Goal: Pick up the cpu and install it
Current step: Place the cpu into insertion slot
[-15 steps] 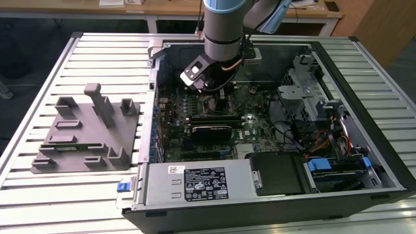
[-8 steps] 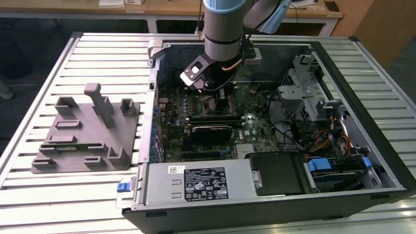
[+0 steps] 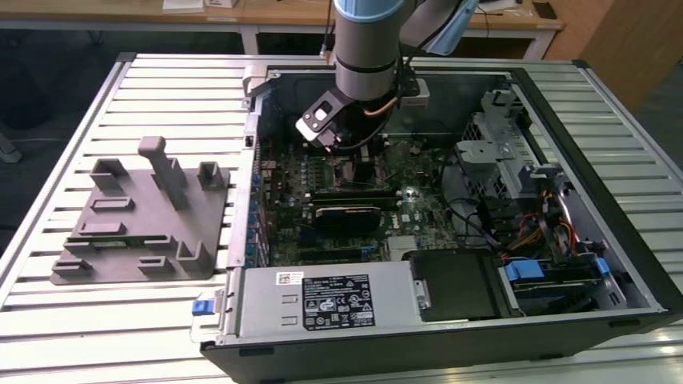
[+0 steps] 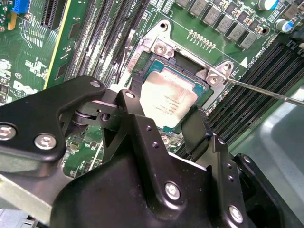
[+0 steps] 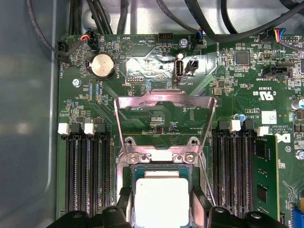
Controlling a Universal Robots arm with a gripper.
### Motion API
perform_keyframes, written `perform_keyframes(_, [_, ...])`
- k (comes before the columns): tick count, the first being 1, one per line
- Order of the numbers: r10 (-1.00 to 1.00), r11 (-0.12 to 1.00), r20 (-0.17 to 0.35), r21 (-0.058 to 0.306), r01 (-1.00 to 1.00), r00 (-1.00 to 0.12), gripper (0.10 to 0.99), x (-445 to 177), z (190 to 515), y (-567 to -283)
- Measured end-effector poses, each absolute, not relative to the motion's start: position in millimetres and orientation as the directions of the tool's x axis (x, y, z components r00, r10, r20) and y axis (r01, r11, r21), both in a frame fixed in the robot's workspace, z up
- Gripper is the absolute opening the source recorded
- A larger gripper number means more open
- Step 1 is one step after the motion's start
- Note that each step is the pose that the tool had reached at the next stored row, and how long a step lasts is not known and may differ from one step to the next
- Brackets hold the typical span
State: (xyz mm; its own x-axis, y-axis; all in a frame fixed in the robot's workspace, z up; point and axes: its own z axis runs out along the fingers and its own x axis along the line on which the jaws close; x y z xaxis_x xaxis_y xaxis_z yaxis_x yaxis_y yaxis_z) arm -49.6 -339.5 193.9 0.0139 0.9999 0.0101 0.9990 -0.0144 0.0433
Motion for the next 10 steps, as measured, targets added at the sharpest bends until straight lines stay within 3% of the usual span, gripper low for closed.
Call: perform_keyframes(10, [1.0, -0.014, 0.01, 0.043, 0.999, 0.014, 0.608, -49.6, 202.2, -339.5])
